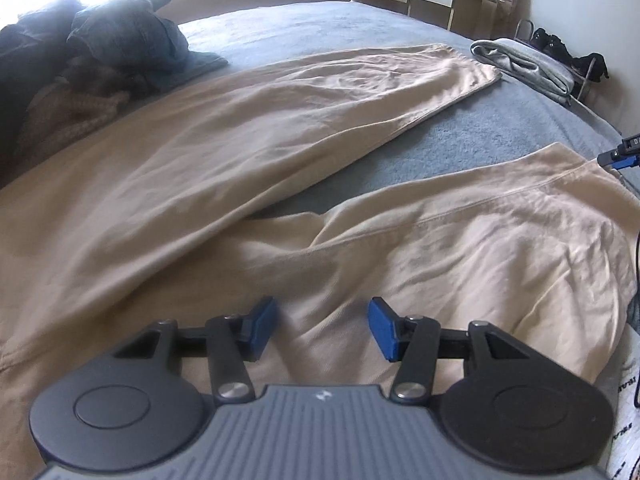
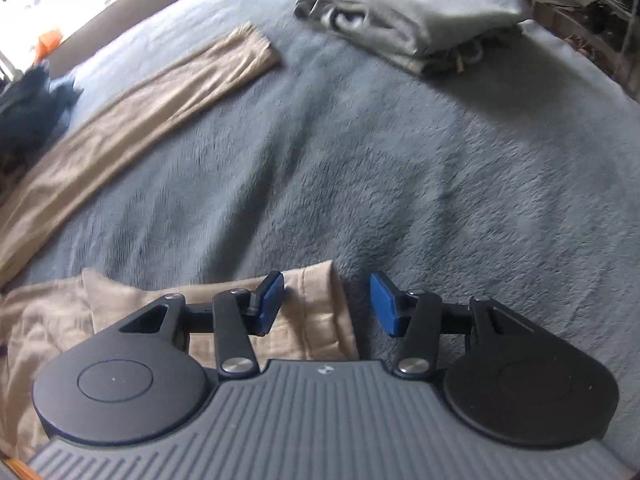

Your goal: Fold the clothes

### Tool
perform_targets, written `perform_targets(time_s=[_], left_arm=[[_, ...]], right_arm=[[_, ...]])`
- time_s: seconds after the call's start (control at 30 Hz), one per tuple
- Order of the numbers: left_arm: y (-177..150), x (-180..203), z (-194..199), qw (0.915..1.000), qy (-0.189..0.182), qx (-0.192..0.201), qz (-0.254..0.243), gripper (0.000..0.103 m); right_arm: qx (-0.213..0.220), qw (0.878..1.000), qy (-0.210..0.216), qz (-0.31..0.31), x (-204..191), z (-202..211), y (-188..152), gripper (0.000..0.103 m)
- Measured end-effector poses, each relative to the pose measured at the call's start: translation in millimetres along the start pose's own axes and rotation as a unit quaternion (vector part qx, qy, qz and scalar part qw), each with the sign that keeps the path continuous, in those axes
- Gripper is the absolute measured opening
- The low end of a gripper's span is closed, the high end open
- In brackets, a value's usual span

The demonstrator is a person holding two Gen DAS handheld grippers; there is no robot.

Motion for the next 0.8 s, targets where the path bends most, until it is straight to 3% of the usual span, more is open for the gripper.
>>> perform_targets(time_s=[0.1,0.17,0.23,0.27,0.43,0.57,0.67,0.73,0.8], left_arm=[[3,3,-4,1.0,0.006,-0.002,-0.005,0.052],[4,4,-5,0.9999,0.011,-0.003,-0.006,0.052],[5,6,-5,0.9998,0.014,-0.004,-0.009,0.052],[5,6,-5,0.9998,0.016,-0.005,-0.011,0.052],[5,8,-5,0.9996,0.021,-0.008,-0.015,0.052],[3,8,-3,0.9995,0.024,-0.009,-0.018,0.052],[3,9,-2,0.9993,0.029,-0.01,-0.024,0.052],[3,9,-1,0.9991,0.031,-0.01,-0.027,0.052],[3,9,0,0.9989,0.034,-0.011,-0.029,0.052]], right_arm=[[-0.002,1.0,0.001,0.018,-3,-4,-2,0.045],[-0.008,0.999,-0.015,0.039,-4,-10,-5,0.033],[0.0,0.998,-0.021,0.06,-8,-7,-6,0.007],[0.014,0.997,-0.016,0.072,-12,0,-5,0.002],[0.096,0.99,-0.02,0.099,-21,29,19,0.002],[0.087,0.99,-0.036,0.109,-14,12,25,0.002],[0.087,0.987,-0.088,0.104,-3,-12,23,0.004],[0.1,0.986,-0.115,0.067,8,-13,29,0.004],[0.11,0.99,-0.085,0.03,10,1,31,0.006]])
Point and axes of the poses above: each gripper's, at about its wrist camera, not at the fingertips, and z roughly against the way its jaws point, x to its right, y to its top, the point moved 5 cm from there along -z, roughly the way its jaws point, and after that the axes turned 15 degrees about -z, right-handed, at the moved point
